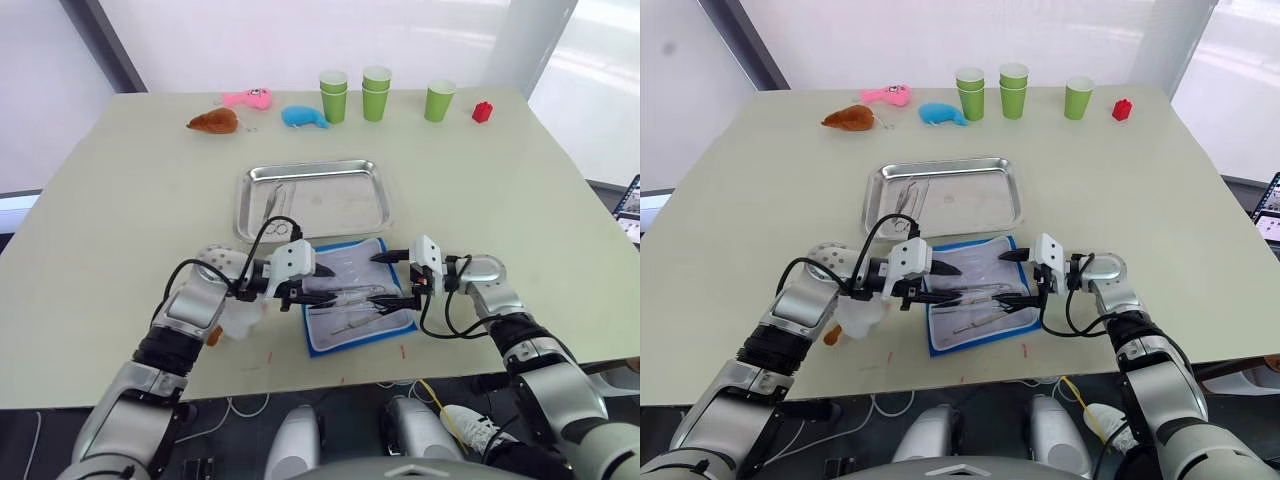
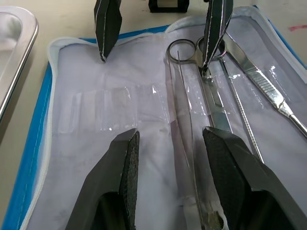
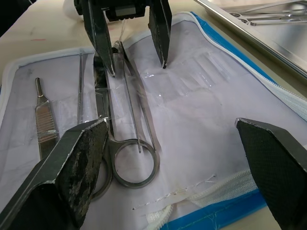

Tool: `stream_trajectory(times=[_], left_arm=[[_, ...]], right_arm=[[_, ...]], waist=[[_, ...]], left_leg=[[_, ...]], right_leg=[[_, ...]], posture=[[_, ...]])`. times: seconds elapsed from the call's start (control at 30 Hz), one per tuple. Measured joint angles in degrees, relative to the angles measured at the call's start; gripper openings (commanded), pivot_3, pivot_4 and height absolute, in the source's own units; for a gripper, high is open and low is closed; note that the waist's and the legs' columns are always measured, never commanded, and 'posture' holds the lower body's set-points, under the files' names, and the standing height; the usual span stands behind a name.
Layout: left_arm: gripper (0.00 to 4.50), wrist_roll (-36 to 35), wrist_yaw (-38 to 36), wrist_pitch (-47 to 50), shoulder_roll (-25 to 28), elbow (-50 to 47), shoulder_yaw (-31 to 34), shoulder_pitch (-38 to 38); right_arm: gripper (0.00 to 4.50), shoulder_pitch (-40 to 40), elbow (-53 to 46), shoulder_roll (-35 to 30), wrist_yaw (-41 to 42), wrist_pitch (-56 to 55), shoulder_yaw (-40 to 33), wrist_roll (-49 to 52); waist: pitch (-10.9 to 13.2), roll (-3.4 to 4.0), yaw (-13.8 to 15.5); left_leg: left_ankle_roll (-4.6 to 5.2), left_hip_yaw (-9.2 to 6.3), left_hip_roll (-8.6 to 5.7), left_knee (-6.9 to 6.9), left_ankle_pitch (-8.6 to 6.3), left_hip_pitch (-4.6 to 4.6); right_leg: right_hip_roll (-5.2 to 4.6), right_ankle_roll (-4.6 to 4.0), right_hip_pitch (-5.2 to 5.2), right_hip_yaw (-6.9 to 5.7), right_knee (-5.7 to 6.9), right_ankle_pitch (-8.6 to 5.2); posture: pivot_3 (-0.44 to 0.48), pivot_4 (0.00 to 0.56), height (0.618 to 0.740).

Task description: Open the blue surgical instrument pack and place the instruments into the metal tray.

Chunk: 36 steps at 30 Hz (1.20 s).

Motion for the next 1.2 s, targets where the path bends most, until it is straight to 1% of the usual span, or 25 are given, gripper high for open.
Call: stream_trajectory(times=[0.37,1.17,1.2], left_arm=[[2.22,1.2,1.9,-0.6,-1.7,0.2,-0.4,0.0],[2.22,1.2,2.5,-0.4,-0.5,-1.1,-0.4,1.1],[1.71,1.2,2.5,-0.4,-0.5,-1.1,-0.4,1.1]], right_arm=[[4.50,0.1,0.0,-0.1,-0.1,0.0,0.0,0.0],[4.50,0.4,-0.2,0.0,-0.6,0.0,0.0,0.0],[4.50,0.4,-0.2,0.0,-0.6,0.0,0.0,0.0]], waist=[[-0.1,-0.02,0.1],[-0.1,0.01,0.1],[-0.1,0.03,0.1]], left_leg=[[0.00,0.00,0.00,0.00,0.00,0.02],[0.00,0.03,0.01,-0.01,0.00,0.05],[0.00,0.03,0.01,-0.01,0.00,0.06]], right_leg=[[-0.02,-0.01,0.02,0.00,0.00,0.00],[-0.03,-0.01,0.03,0.03,0.00,-0.01],[-0.03,-0.02,0.03,0.02,0.00,-0.01]], posture=[[0.000,0.150,0.740],[0.000,0.150,0.740],[0.000,0.150,0.740]])
